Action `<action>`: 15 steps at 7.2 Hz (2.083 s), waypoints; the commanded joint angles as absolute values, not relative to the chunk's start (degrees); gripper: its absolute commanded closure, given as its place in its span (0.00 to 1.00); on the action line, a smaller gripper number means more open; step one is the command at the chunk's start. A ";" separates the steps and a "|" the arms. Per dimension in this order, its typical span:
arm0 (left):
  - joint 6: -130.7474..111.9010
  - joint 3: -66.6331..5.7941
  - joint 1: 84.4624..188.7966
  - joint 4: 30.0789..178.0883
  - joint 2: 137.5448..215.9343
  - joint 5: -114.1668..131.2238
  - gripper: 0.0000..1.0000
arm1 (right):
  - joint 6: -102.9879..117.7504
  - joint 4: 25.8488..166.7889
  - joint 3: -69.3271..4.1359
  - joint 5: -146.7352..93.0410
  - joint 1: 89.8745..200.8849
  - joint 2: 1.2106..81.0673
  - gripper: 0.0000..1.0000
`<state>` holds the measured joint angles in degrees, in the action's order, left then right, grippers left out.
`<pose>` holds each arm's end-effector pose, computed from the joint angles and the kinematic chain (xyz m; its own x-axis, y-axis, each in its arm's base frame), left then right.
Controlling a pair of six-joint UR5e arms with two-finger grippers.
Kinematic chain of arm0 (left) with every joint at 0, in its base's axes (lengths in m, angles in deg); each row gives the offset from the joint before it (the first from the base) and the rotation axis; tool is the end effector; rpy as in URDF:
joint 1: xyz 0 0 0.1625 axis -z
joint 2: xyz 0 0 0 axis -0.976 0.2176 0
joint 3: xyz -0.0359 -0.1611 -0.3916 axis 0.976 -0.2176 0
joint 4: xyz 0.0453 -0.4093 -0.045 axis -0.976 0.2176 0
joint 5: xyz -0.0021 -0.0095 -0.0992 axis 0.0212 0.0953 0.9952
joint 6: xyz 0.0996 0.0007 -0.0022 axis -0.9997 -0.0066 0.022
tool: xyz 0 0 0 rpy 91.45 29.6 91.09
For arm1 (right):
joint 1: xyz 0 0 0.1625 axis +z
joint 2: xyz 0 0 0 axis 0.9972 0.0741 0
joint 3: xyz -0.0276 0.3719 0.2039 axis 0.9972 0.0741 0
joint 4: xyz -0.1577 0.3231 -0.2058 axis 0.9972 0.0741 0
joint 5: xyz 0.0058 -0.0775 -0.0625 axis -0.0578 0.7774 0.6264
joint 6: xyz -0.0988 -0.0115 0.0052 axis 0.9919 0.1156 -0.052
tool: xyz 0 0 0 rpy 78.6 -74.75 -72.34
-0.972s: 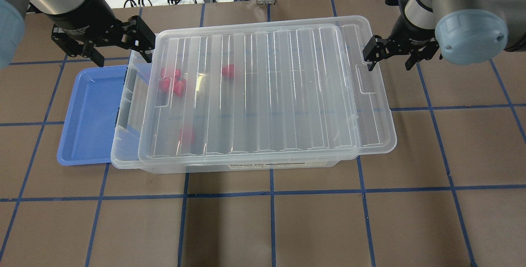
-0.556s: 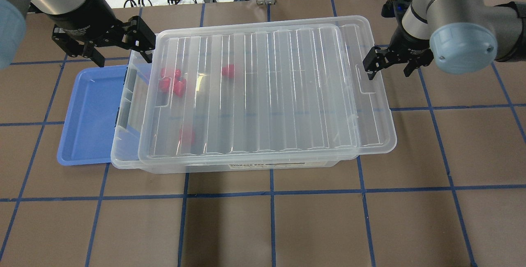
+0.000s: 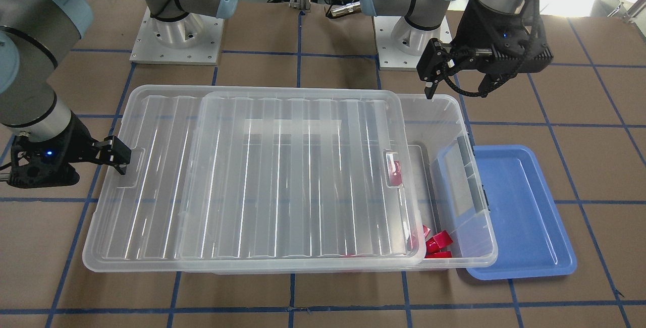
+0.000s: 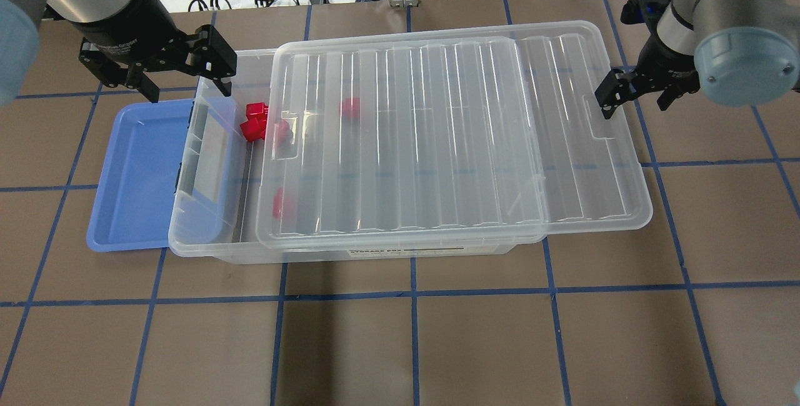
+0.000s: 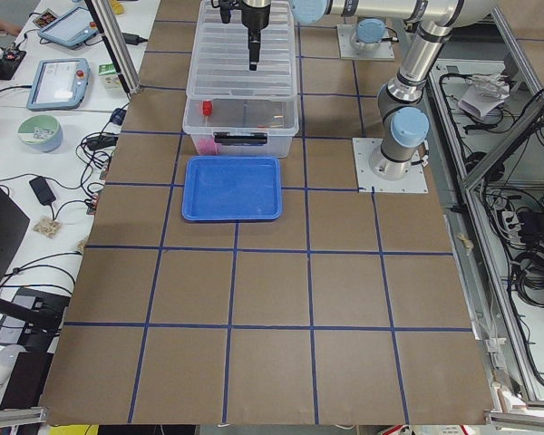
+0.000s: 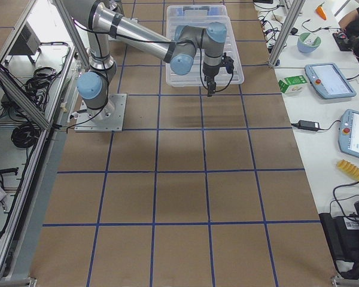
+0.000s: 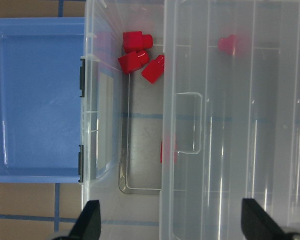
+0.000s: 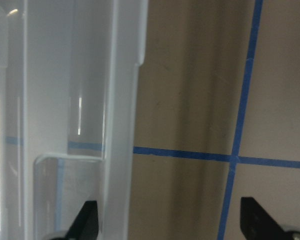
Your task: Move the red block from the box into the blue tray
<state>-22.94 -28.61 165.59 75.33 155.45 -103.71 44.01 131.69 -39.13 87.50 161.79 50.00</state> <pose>-0.1164 -0.4913 0.5140 -0.9985 -0.0541 -0.0105 -0.0530 0.9947 -0.0876 -0.0062 -0.5675 0.3429 -0.9938 -0.1069 0.0298 -0.1073 0.9941 -0.0141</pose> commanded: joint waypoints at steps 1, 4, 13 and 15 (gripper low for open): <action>-22.92 -28.57 165.59 75.17 155.48 -103.71 0.00 | 46.12 132.60 -39.09 87.58 158.88 49.99 0.00; -22.92 -28.57 165.59 75.08 155.48 -103.71 0.00 | 50.69 132.95 -39.09 87.49 155.98 49.99 0.00; -23.27 -32.15 165.33 73.43 157.22 -103.45 0.00 | 48.85 108.67 -23.47 87.76 156.24 57.25 0.00; -25.04 -37.25 165.41 62.36 161.27 -103.01 0.00 | 45.01 105.28 -25.02 86.88 157.89 62.19 0.00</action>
